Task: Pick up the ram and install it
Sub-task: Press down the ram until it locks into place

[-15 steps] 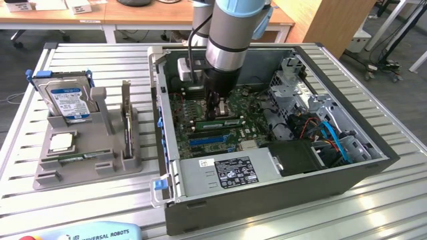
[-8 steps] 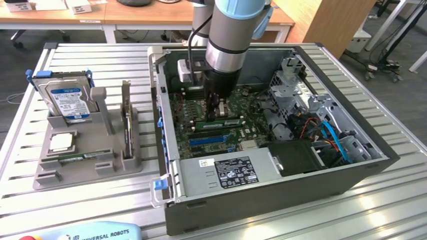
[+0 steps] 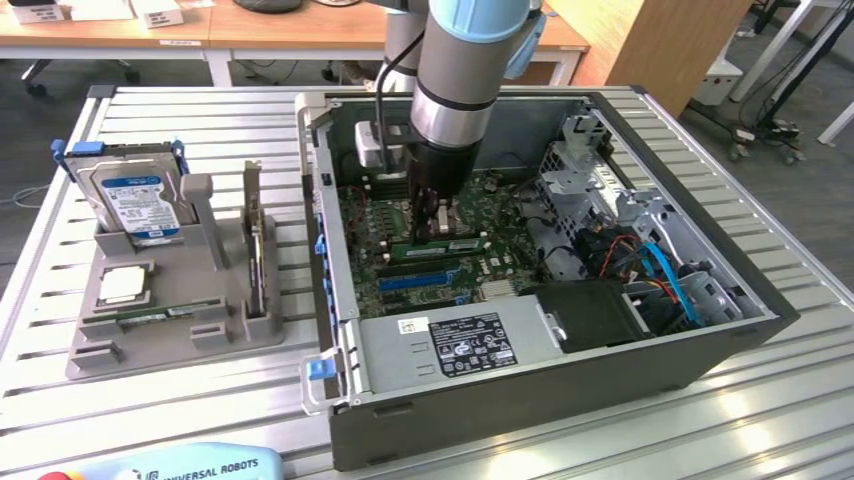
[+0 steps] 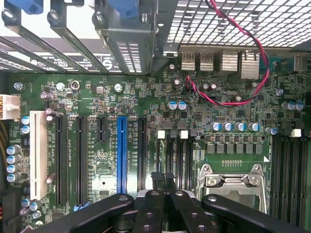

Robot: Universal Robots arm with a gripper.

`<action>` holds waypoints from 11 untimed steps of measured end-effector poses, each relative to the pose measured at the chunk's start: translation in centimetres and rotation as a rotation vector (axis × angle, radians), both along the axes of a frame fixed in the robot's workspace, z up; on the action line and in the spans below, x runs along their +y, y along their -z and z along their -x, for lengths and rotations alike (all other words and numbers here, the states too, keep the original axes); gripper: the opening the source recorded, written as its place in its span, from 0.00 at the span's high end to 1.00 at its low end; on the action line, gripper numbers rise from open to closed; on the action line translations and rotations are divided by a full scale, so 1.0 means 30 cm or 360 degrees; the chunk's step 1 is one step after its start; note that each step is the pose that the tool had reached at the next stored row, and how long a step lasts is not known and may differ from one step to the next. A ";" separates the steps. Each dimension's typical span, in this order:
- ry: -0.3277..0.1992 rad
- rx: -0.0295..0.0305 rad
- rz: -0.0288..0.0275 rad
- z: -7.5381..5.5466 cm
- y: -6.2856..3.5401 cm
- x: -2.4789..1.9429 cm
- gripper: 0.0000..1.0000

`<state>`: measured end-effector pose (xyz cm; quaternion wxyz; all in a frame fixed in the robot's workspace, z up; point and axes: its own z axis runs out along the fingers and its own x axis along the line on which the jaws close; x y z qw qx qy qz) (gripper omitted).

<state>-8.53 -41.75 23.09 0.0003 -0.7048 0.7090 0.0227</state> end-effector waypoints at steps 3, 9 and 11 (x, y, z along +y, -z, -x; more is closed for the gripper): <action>0.0000 0.00004 -0.00008 0.000 0.003 0.000 0.90; 0.0000 -0.00001 -0.00019 0.000 0.005 0.000 0.90; 0.0000 0.00001 -0.00028 0.000 0.007 0.000 0.90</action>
